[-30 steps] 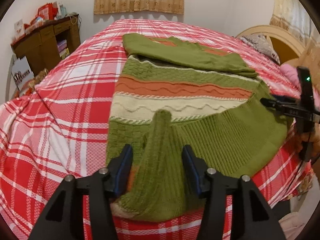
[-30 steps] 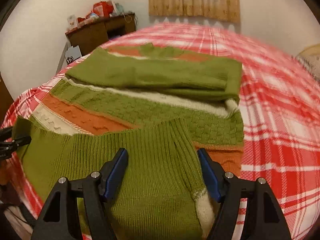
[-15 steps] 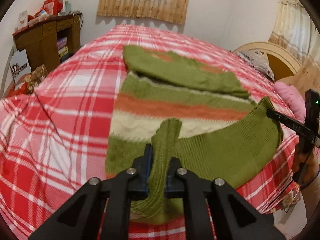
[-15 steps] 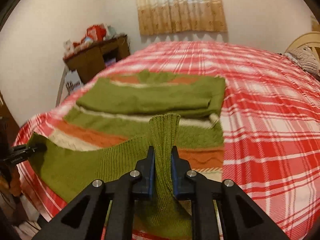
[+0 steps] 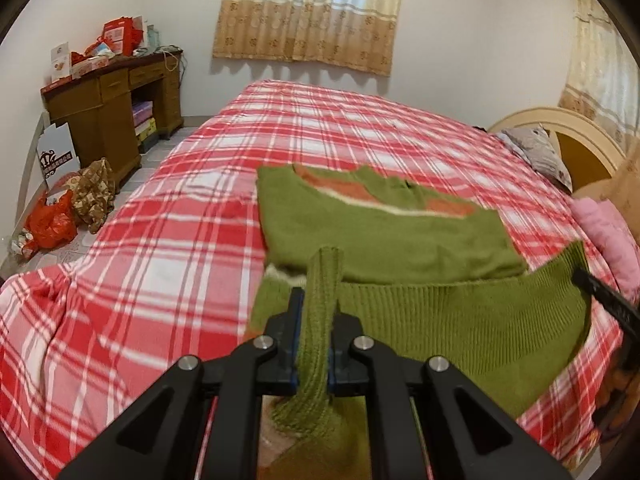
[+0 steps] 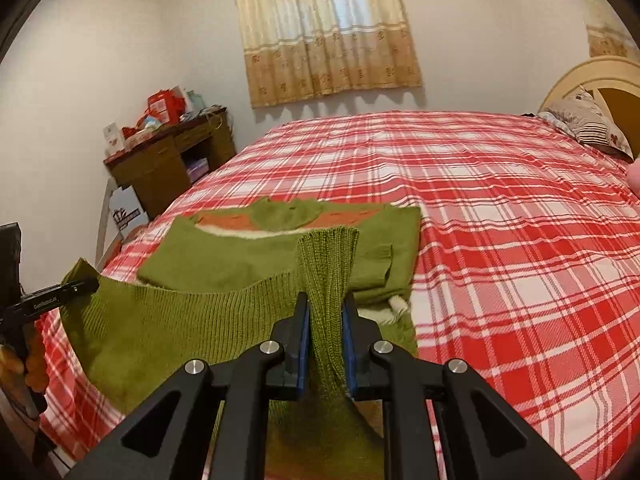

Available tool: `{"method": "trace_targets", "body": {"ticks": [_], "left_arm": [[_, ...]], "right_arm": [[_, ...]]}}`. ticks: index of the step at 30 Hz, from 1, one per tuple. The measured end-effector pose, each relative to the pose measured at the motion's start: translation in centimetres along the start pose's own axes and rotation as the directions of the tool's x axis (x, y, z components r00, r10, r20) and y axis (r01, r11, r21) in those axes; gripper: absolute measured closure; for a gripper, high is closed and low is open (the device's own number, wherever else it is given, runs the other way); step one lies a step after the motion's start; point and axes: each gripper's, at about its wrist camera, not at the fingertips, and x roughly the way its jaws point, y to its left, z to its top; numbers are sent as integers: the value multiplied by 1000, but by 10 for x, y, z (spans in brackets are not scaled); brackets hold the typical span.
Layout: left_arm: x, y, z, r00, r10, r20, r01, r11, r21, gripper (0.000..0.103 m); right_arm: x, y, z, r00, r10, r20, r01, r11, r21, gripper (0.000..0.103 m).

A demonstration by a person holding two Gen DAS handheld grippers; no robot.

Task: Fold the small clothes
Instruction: 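Lift the hem with both tools and fold it over toward the collar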

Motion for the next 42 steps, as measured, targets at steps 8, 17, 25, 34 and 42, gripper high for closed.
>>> {"method": "trace_targets", "body": {"ticks": [8,17,25,34,42], "left_arm": [[34,-5,39,999,36,7,-36,998,-47,94],[72,-13,81,998,65,22,-63,997,-51,94],[111,-16,117,993,110,40,-108,993,-40,94],[176,-6,135,982,190,7,-188,978,-88,94],[221,-1,127,944,326,-56,-329,942,-60,96]], "right_arm": [[26,-2,31,999,-34,14,34,999,0,89],[76,-21,72,998,-60,1,60,998,23,89],[134,-32,99,993,-116,-36,117,993,12,89],[206,-53,114,981,-178,-79,180,983,27,89],[237,-72,93,973,-160,-165,173,982,72,78]]}}
